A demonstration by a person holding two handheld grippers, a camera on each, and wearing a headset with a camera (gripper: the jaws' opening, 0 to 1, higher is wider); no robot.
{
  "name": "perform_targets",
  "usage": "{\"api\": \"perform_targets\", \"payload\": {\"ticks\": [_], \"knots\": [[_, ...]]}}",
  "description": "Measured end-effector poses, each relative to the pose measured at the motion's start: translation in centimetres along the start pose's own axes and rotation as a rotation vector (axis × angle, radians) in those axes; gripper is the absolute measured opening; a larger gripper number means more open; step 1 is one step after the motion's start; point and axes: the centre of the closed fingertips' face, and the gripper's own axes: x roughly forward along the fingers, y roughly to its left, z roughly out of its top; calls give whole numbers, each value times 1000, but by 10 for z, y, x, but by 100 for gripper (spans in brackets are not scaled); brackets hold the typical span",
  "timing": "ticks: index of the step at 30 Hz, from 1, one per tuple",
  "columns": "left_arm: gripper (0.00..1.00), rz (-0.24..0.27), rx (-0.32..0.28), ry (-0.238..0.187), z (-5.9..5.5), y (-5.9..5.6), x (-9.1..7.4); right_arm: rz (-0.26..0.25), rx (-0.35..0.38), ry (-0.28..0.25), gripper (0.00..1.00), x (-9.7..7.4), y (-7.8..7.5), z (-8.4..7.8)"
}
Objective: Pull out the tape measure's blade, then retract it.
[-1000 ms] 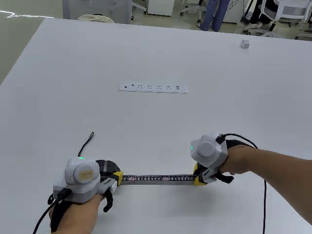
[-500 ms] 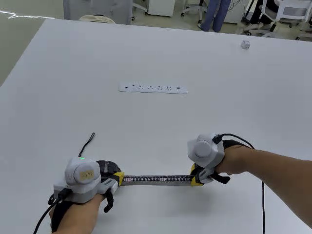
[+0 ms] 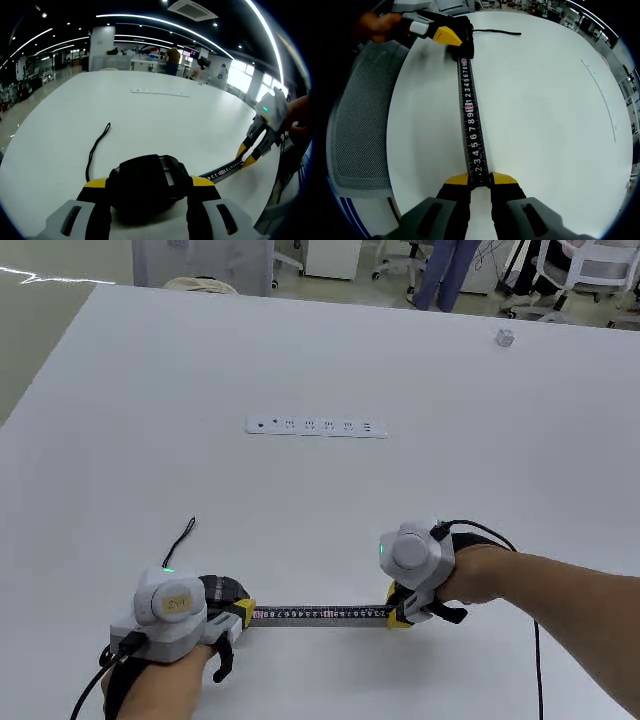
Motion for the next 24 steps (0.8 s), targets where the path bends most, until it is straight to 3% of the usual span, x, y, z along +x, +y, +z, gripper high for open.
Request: {"api": "perform_targets", "payload": {"ticks": [24], "knots": [[58, -6, -11, 3, -1, -2, 0, 7, -3, -19, 14, 5, 1, 16]]}}
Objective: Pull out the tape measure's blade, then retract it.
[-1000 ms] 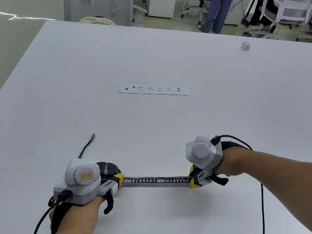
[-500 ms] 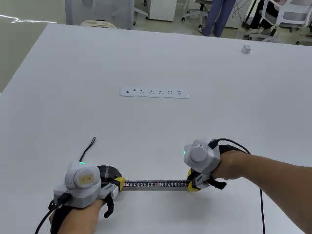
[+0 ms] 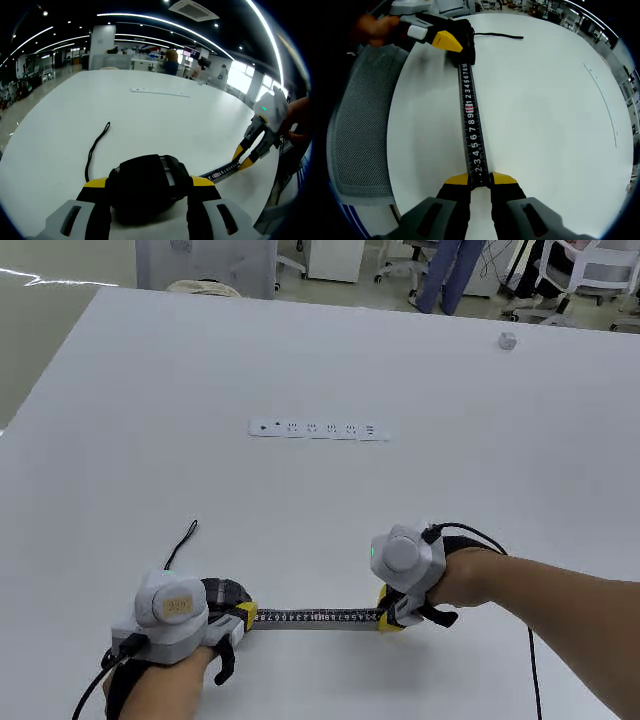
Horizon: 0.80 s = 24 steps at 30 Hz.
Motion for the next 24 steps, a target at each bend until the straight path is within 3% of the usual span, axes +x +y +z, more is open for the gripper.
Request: {"api": "perform_targets", "payload": {"ticks": [24], "knots": [[58, -5, -13, 3, -1, 0, 1, 3, 1, -15, 14, 5, 2, 15]]}}
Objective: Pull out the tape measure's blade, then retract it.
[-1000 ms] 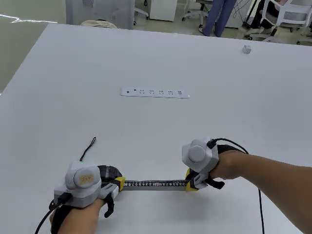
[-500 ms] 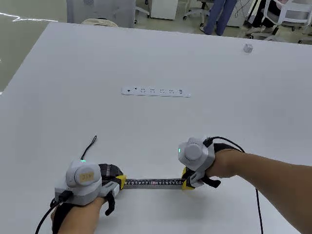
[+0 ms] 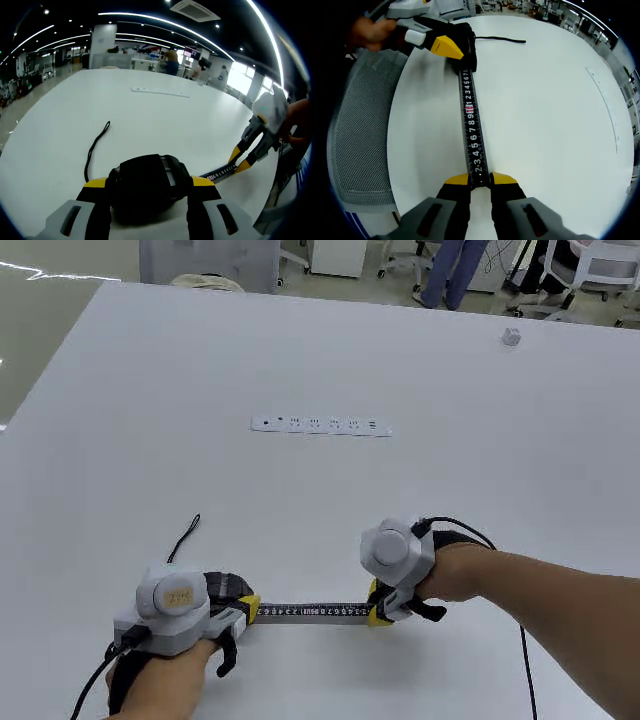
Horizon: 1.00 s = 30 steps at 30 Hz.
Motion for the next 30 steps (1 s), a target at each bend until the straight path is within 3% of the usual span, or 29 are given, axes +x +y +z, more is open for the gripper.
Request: {"api": "perform_targets", "payload": {"ticks": [30], "knots": [[58, -10, -12, 2, -1, 0, 1, 6, -6, -18, 14, 9, 4, 24]]}}
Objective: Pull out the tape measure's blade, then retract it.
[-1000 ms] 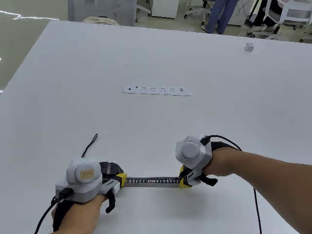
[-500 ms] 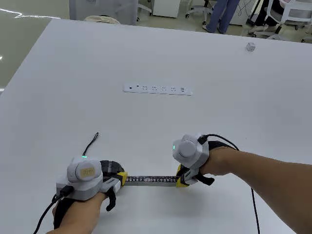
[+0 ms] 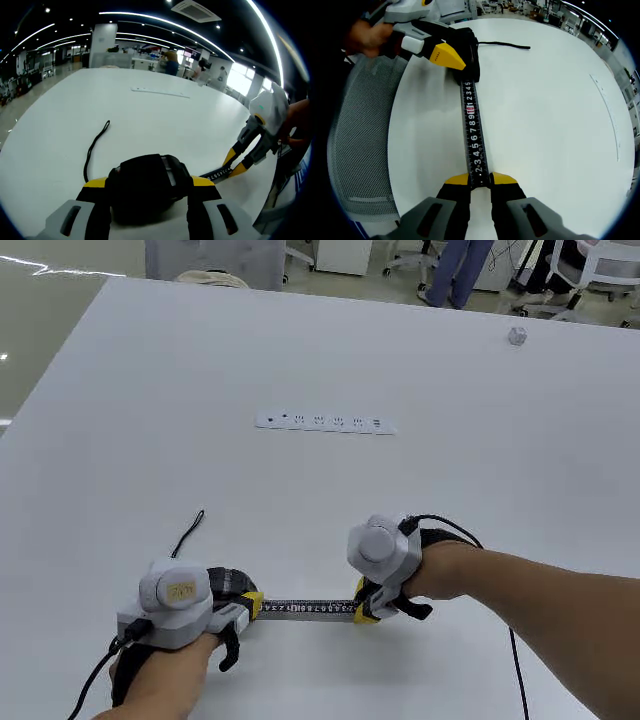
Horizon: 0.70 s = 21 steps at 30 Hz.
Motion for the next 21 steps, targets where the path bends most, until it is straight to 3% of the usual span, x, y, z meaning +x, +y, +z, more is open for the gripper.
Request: {"api": "perform_targets", "payload": {"ticks": [21], "knots": [[58, -7, -7, 6, 0, 0, 1, 8, -10, -15, 14, 4, 2, 15]]}}
